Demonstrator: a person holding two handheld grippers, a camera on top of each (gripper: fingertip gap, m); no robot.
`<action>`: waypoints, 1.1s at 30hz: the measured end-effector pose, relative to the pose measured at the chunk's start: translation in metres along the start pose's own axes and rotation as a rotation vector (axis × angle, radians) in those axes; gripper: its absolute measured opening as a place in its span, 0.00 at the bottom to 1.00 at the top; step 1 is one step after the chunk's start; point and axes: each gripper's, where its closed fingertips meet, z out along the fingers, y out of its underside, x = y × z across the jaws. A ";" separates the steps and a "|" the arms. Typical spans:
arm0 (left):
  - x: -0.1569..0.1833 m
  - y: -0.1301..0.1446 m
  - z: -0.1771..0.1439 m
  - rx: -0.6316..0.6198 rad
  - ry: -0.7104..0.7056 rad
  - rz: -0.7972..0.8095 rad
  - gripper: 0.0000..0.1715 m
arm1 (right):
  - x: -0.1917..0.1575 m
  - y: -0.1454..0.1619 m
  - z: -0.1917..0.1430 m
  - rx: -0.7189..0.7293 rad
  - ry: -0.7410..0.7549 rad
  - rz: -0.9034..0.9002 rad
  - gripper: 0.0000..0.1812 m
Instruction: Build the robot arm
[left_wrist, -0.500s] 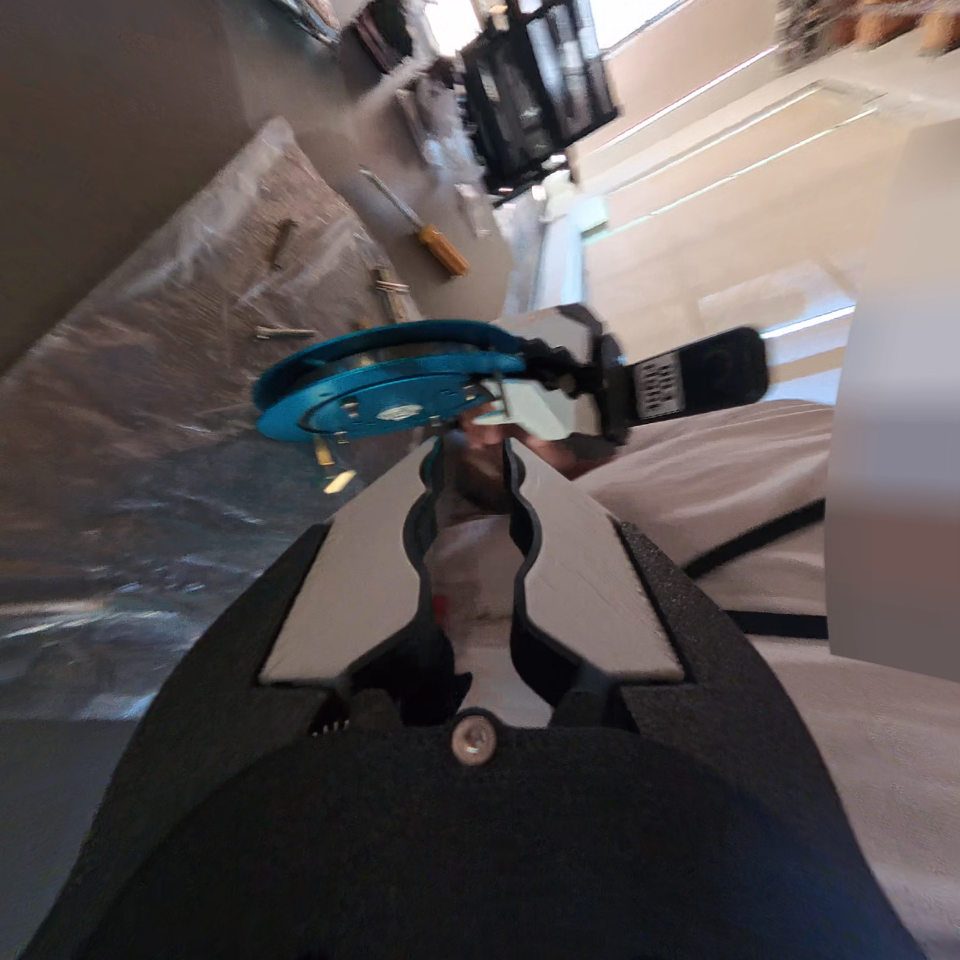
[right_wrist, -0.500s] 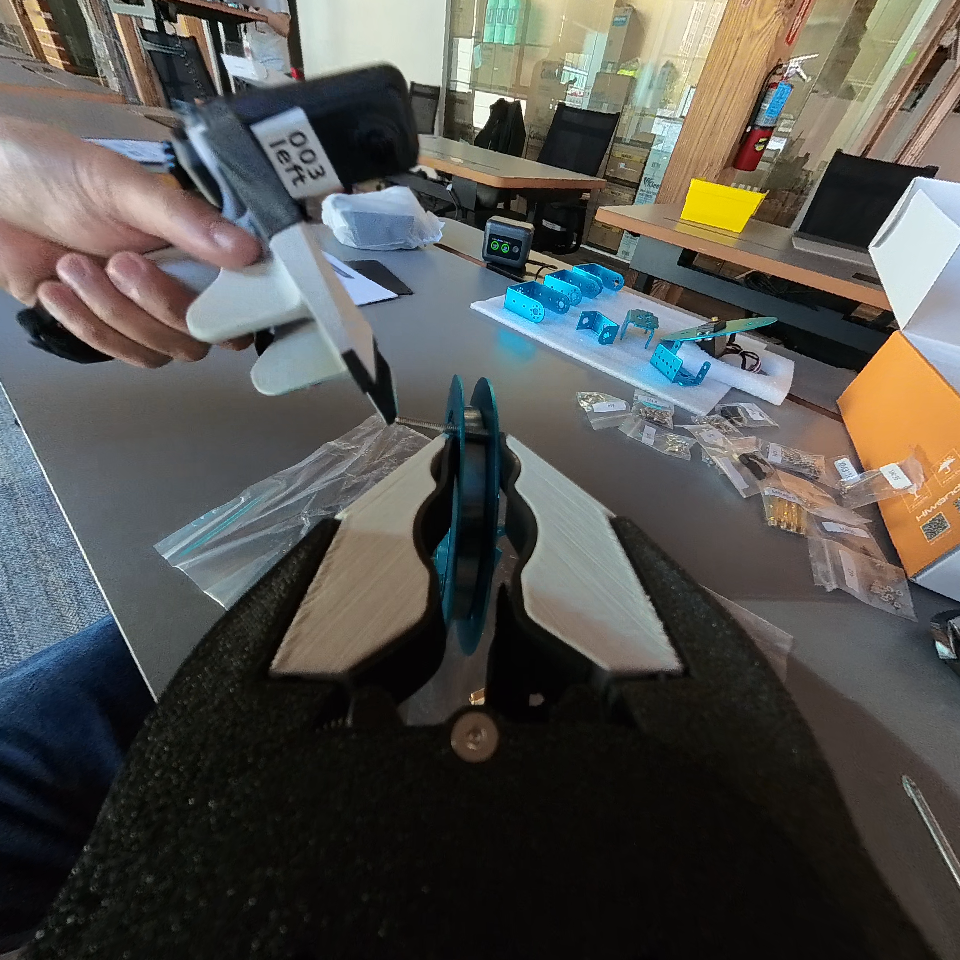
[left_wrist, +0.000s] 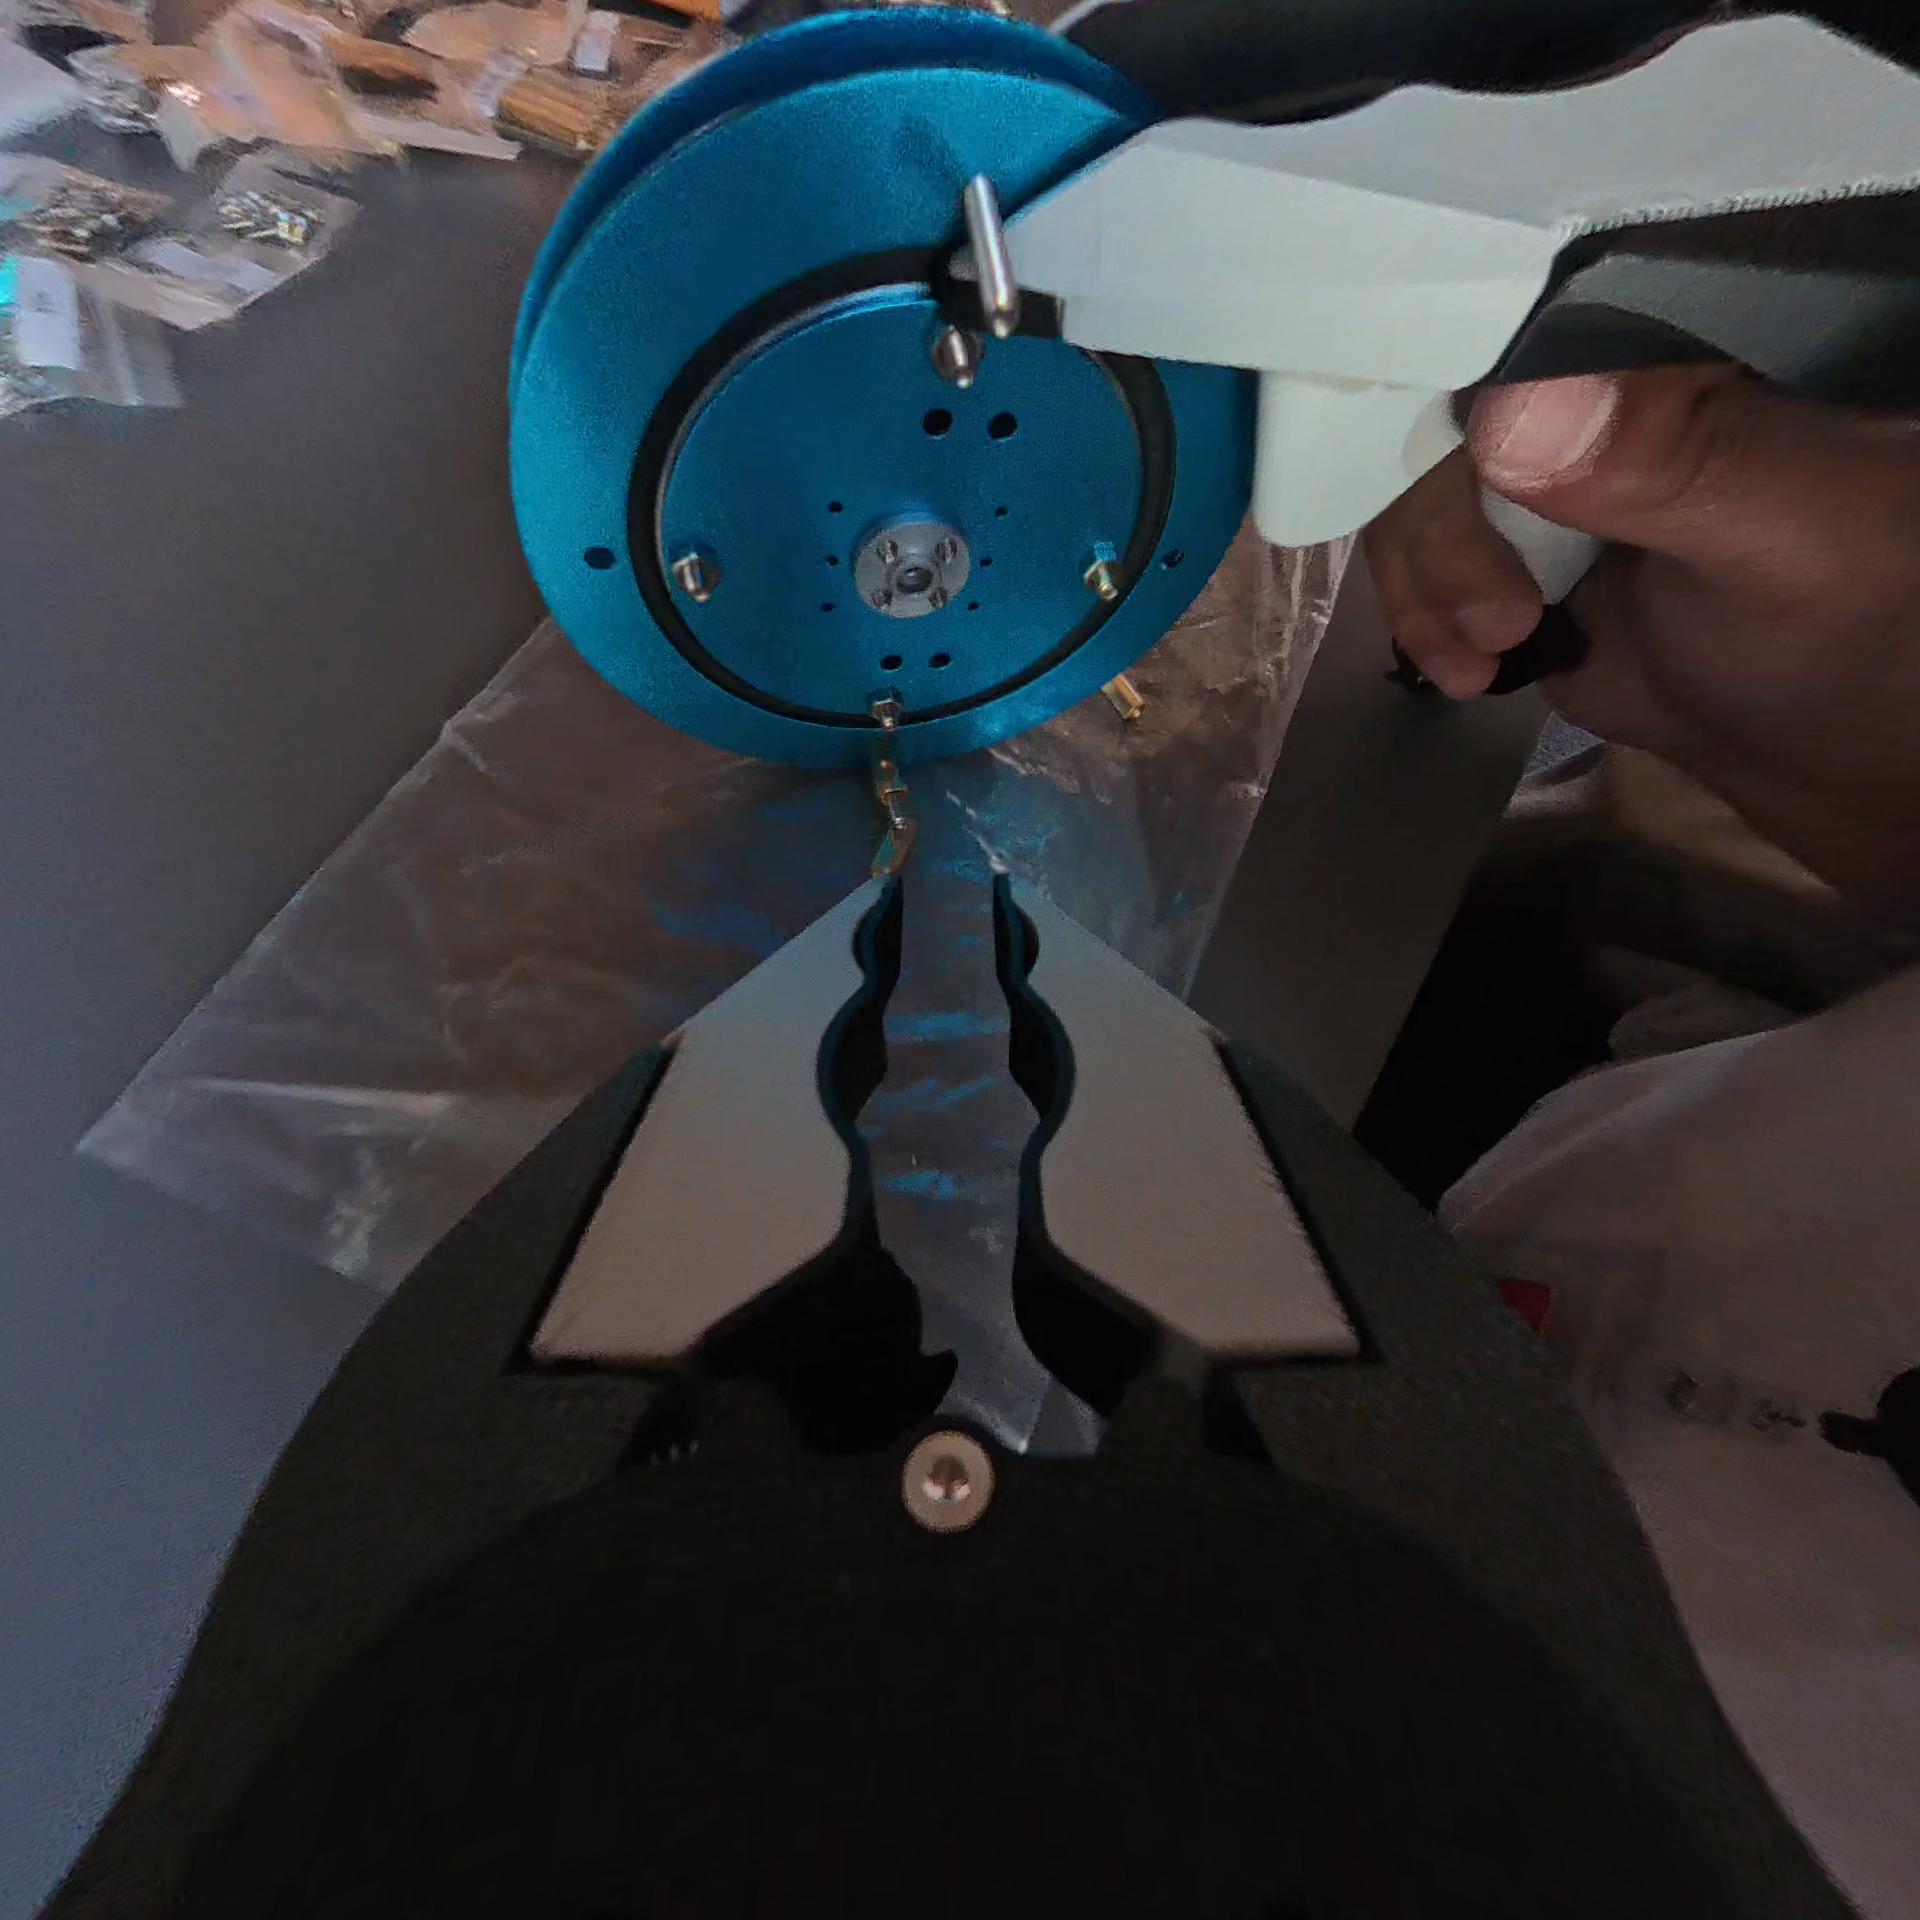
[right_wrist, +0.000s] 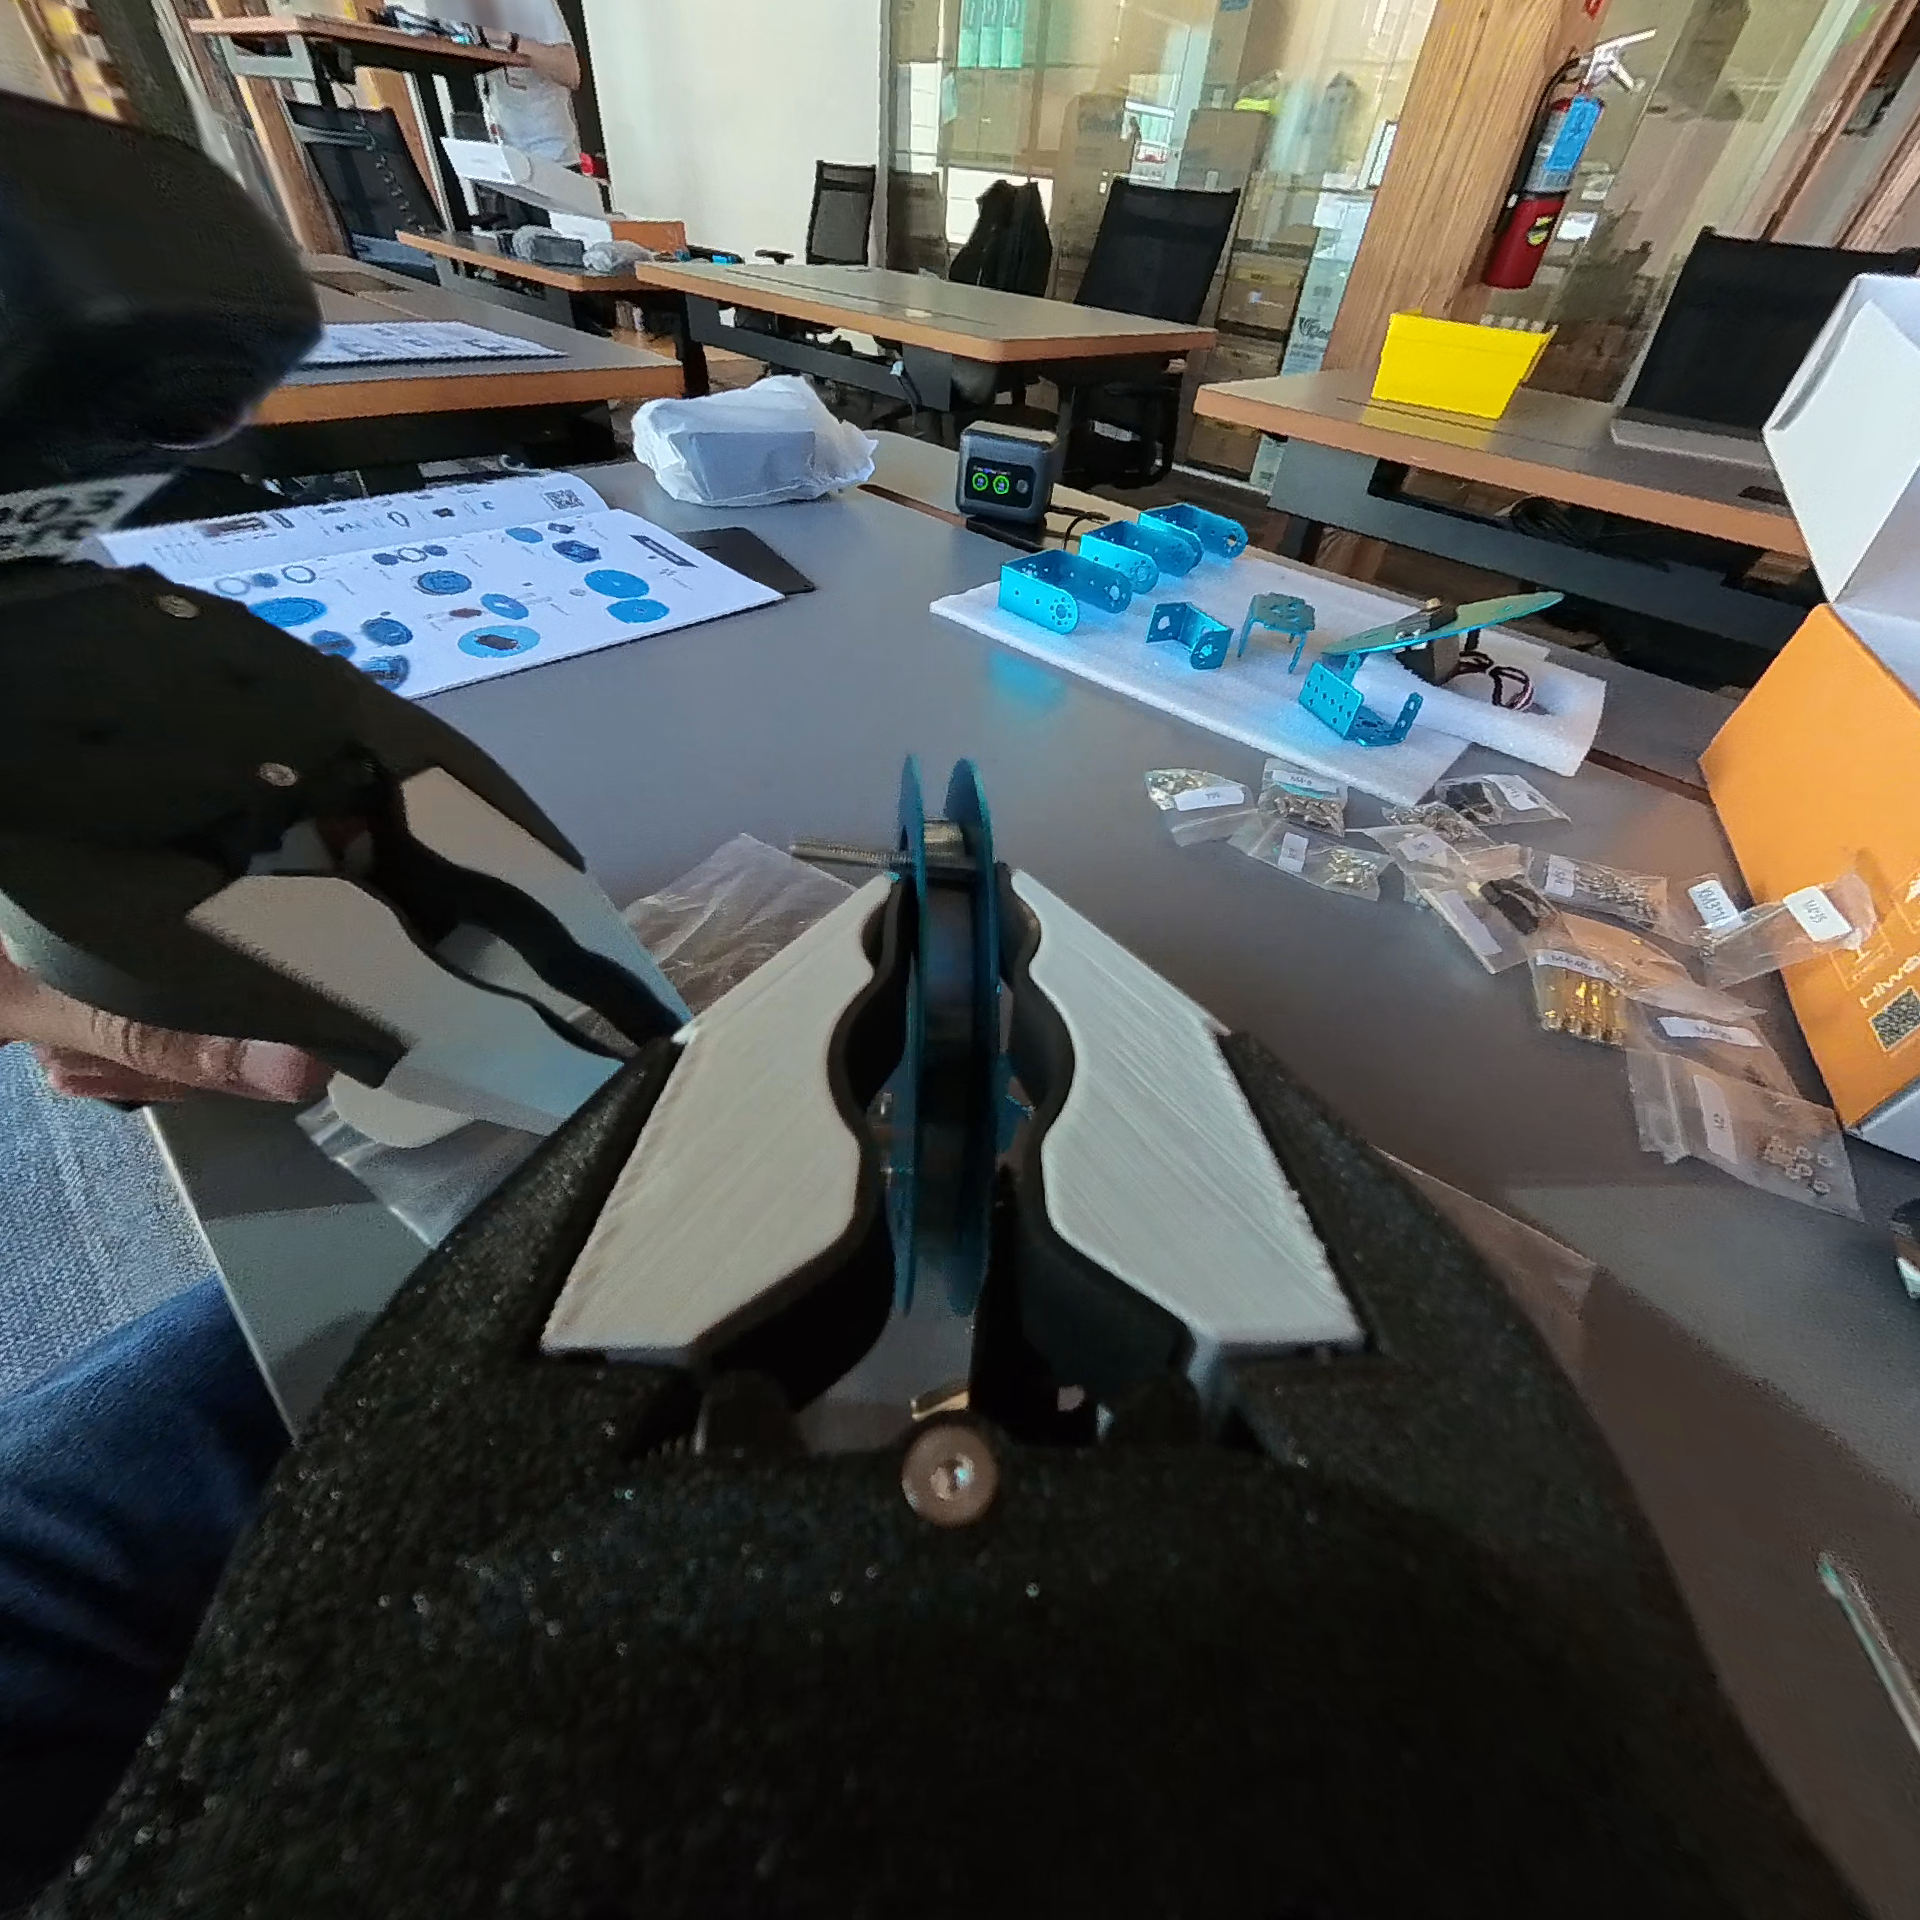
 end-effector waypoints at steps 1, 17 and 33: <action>-0.002 -0.002 0.004 -0.011 0.006 0.028 0.10 | 0.004 -0.001 0.000 -0.002 0.008 -0.002 0.08; -0.017 -0.001 0.027 -0.109 0.002 0.275 0.03 | 0.036 0.001 -0.003 -0.037 0.104 0.014 0.07; 0.001 -0.080 -0.021 0.190 0.184 -0.047 0.03 | 0.022 0.003 0.002 -0.068 0.141 -0.129 0.08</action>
